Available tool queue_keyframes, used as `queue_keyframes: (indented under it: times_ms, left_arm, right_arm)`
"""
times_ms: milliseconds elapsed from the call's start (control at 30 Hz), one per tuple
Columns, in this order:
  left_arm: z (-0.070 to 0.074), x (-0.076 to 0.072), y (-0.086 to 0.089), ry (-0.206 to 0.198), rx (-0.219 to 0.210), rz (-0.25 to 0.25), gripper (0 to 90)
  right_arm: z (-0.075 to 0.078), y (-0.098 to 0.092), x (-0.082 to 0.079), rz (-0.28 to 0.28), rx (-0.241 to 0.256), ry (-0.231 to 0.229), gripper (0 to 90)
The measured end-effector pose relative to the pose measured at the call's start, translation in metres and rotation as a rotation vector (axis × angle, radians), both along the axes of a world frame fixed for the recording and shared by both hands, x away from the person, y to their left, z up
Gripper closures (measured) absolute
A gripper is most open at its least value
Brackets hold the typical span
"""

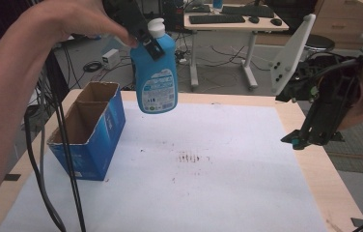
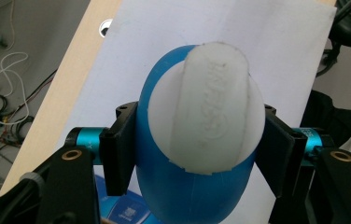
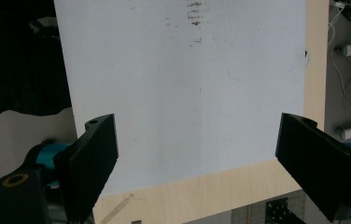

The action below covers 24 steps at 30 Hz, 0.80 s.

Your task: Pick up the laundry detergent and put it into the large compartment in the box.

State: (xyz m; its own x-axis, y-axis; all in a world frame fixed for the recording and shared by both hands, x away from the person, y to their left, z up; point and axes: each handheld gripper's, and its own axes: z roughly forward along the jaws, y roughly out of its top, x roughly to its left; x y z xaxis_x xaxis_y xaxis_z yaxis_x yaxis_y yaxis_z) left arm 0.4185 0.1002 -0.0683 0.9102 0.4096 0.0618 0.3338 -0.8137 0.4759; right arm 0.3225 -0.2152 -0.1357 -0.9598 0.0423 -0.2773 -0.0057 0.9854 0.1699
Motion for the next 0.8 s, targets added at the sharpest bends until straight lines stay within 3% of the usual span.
queue_keyframes:
  times_ms: [533, 800]
  left_arm:
    - [0.001, -0.006, 0.080, 0.006, 0.061, 0.196, 37.8]
    - [0.002, -0.012, 0.109, -0.003, 0.088, 0.263, 37.7]
  right_arm:
    - [-0.003, 0.004, 0.003, 0.003, -0.008, 0.004, 12.3]
    - [-0.004, 0.008, 0.003, 0.009, -0.010, 0.005, 12.3]
